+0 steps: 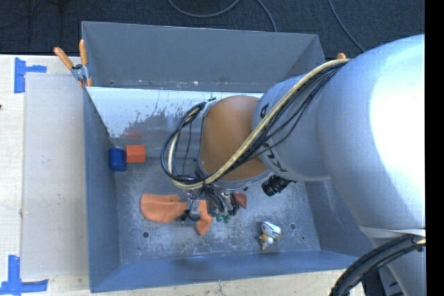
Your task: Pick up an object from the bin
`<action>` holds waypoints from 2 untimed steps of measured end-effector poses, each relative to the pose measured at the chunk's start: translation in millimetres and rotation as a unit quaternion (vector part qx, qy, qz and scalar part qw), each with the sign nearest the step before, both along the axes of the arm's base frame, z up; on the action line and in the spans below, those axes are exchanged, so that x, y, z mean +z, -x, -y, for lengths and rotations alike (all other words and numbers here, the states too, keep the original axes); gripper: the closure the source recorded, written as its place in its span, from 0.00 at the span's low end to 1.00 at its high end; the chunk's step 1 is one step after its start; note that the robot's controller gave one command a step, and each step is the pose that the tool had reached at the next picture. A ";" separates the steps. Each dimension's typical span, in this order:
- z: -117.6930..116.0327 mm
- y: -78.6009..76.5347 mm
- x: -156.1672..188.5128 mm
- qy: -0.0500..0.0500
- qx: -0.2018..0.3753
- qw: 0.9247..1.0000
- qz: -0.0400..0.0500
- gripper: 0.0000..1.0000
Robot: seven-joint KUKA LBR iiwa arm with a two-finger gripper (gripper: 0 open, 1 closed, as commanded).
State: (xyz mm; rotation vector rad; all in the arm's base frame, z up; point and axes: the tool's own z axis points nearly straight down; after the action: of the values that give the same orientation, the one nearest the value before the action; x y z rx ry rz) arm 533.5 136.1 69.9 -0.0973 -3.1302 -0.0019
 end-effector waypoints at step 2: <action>0.0 0.0 0.0 0.000 -0.001 1.000 0.000 1.00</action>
Offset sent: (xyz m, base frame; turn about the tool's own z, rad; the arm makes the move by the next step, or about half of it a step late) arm 0.0000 0.0000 0.0000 0.0000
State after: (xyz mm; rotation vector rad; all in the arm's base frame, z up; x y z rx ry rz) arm 533.5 136.1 69.9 -0.0991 -3.1301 -0.0021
